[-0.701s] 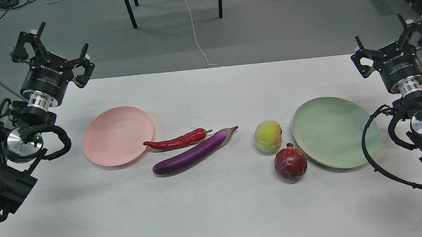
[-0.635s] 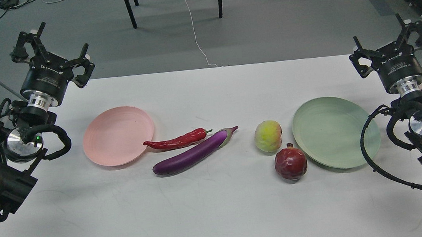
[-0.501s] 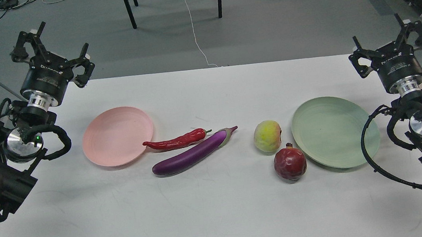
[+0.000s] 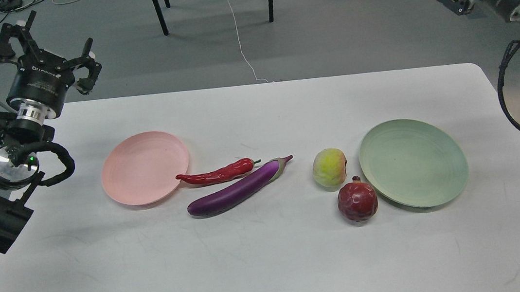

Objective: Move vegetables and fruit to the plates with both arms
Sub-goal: 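Raise the right arm and move the right gripper over the table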

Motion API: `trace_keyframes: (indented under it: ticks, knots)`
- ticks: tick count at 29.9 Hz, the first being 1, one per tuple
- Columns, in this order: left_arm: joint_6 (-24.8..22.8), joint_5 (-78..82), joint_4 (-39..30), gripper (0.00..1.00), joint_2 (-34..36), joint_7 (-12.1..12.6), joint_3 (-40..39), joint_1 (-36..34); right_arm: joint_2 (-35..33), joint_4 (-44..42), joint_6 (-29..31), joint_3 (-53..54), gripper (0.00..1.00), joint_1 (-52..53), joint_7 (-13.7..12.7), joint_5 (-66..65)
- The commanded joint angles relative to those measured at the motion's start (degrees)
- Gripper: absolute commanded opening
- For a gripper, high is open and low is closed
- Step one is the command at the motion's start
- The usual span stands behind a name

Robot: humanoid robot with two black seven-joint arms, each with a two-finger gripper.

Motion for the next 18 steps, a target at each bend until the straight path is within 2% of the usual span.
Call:
trace_keyframes:
  ticks: [1,11,12,15,18]
  knots:
    - [0.00,0.89,-0.53,0.98,0.01,0.07,-0.26,-0.52,0.03,2.05,0.00,-15.03,0.99,11.62,-0.27,-3.42]
    - [0.00,0.98,-0.54,0.98,0.01,0.07,-0.26,-0.61,0.12,2.31,0.00,-16.39,0.99,12.79,-0.27,-3.87]
    - [0.00,0.98,-0.54,0.98,1.75,0.16,-0.35,-0.52,9.60,13.10,0.00,-42.41,0.99,32.89,-0.45,-21.19]
    - [0.00,0.98,-0.62,0.98,3.16,0.16,-0.35,-0.52,13.47,16.11,0.00,-48.02,0.99,36.87,-0.45,-24.61]
    - [0.00,0.98,-0.62,0.98,3.17,0.16,-0.35,-0.52,13.48,16.11,0.00,-48.03,0.99,36.87,-0.45,-24.61]
